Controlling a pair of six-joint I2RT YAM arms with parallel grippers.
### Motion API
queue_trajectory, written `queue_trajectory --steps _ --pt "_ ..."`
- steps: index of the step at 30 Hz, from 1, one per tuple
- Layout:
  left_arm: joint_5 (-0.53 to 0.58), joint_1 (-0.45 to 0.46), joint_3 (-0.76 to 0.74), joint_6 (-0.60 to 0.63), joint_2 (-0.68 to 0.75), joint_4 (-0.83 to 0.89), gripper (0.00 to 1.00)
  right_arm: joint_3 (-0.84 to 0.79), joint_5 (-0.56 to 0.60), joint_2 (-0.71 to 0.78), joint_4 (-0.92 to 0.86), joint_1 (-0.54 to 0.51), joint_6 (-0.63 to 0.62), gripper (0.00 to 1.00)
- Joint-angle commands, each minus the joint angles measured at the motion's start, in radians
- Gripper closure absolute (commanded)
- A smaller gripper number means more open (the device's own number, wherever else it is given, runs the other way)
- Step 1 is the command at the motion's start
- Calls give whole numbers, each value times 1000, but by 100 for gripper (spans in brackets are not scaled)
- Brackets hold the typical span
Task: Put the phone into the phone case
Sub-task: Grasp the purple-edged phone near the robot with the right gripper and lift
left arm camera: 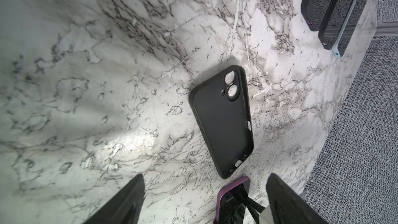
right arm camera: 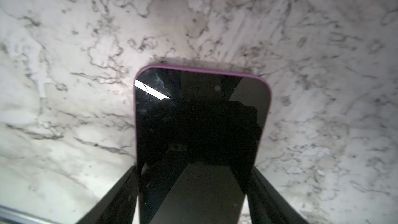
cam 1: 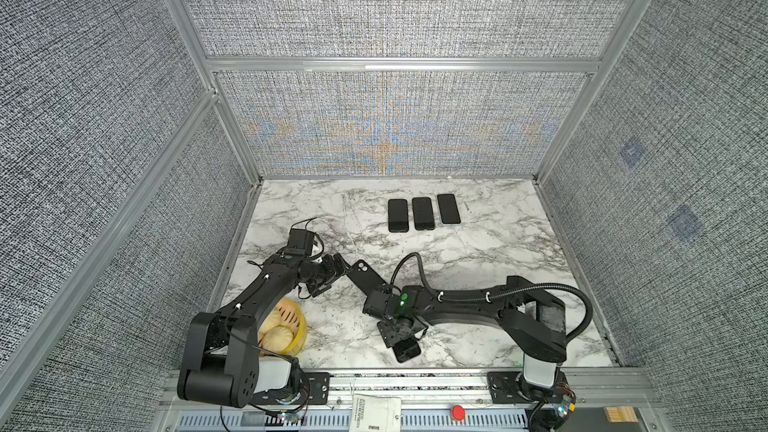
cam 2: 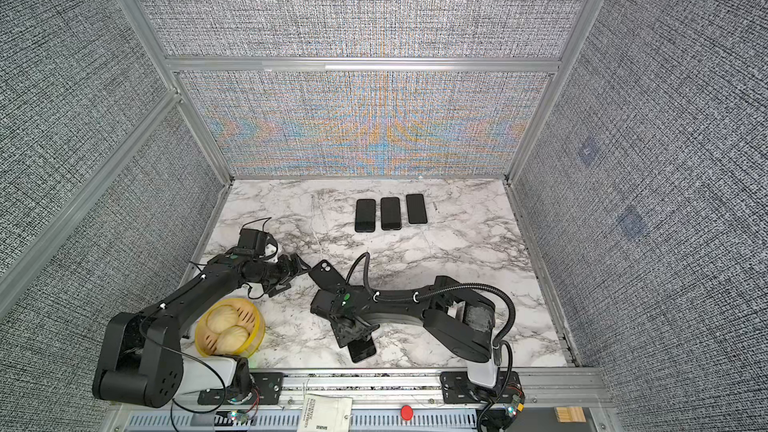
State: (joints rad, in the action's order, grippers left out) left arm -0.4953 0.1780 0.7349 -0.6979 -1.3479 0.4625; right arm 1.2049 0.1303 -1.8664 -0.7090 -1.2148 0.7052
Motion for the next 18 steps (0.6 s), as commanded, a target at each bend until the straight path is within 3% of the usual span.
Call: queue_trajectory --steps 1,9,18 --pt "-81 3 5 -1 -25 -69 13 -25 44 24 5 18 -119 31" --pt "-248 79 7 -38 -163 -238 20 -148 -32 133 162 117 -325 37" --pt "-363 227 24 -49 -238 -326 26 -180 -109 240 234 246 -431 39"
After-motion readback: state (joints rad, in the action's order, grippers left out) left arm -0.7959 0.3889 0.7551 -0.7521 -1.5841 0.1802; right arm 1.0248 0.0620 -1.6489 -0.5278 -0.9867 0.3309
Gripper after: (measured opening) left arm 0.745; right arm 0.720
